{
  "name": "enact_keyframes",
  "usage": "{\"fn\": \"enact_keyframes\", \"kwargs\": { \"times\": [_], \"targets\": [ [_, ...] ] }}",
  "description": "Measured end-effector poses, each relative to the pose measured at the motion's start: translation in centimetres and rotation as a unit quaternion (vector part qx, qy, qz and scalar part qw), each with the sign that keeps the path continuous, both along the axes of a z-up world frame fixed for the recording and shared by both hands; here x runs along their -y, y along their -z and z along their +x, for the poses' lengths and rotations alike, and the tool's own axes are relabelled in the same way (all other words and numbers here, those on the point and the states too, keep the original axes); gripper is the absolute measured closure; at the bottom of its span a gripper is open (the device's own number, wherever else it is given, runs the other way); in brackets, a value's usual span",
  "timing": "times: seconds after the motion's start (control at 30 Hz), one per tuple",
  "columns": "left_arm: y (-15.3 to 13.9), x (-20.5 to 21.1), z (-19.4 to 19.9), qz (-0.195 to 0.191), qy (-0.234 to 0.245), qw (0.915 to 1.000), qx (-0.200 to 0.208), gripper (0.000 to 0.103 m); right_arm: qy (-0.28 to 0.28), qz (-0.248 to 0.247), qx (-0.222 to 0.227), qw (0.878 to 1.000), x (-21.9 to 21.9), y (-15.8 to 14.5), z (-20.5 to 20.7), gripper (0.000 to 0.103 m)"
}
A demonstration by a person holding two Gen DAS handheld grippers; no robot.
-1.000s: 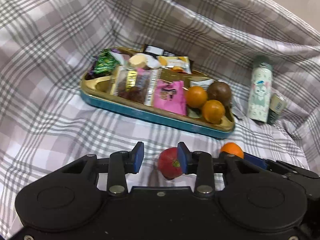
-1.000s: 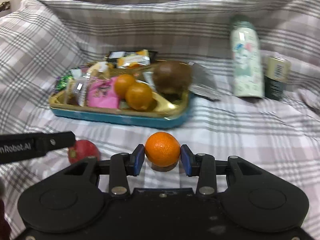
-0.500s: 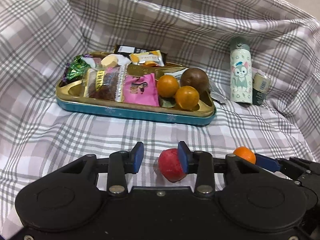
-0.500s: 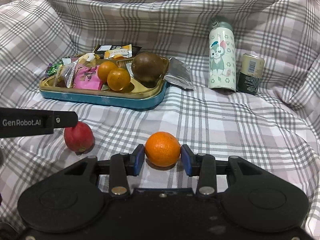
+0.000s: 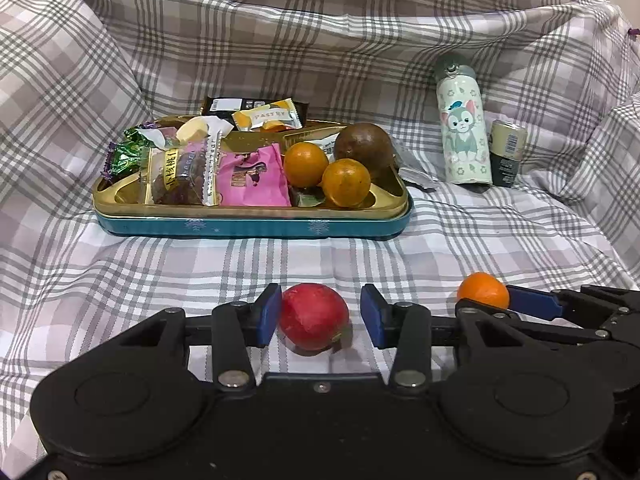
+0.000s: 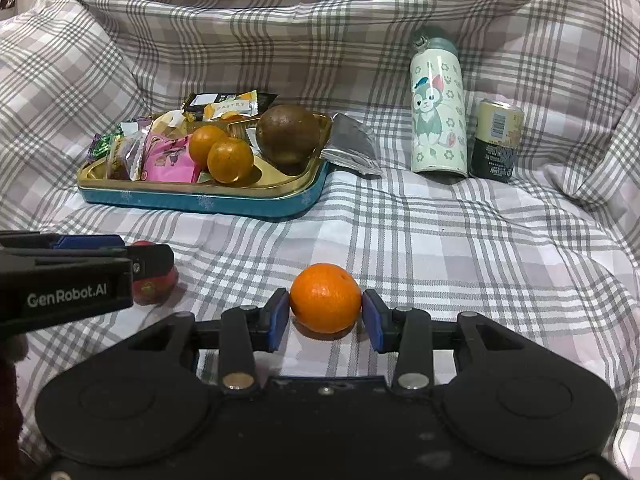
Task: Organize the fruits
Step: 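Close the right tool on the tangerine while the left tool grasps the red radish, then lift and carry the tangerine and radish over the steel tray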
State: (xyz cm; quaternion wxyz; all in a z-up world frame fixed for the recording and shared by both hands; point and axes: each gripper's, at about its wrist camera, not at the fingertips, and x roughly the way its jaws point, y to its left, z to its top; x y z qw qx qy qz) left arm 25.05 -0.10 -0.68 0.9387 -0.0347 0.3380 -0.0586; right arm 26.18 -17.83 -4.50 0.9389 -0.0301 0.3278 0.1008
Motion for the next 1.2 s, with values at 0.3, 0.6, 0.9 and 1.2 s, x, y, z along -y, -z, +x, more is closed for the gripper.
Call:
{"fn": "enact_keyframes", "kwargs": {
  "times": [0.3,0.6,0.9,1.2],
  "targets": [
    [0.6,-0.2,0.6,0.002,-0.024,0.9997,-0.007,0.050,0.007,0.012,-0.005,1.000,-0.2,0.1,0.7,0.059],
    [0.4,0.2,0.4,0.013,-0.025,0.9996,-0.002,0.049,0.010,0.014,-0.015,1.000,-0.3,0.5,1.3,0.058],
    [0.4,0.1,0.1,0.015,-0.030,0.9994,-0.003,0.049,0.014,0.012,-0.017,1.000,-0.4,0.7,1.5,0.058],
    [1.1,0.4,0.7,0.005,-0.025,0.9995,-0.019,0.046,0.012,0.003,-0.010,1.000,-0.7,0.8,1.4,0.058]
  ]
}}
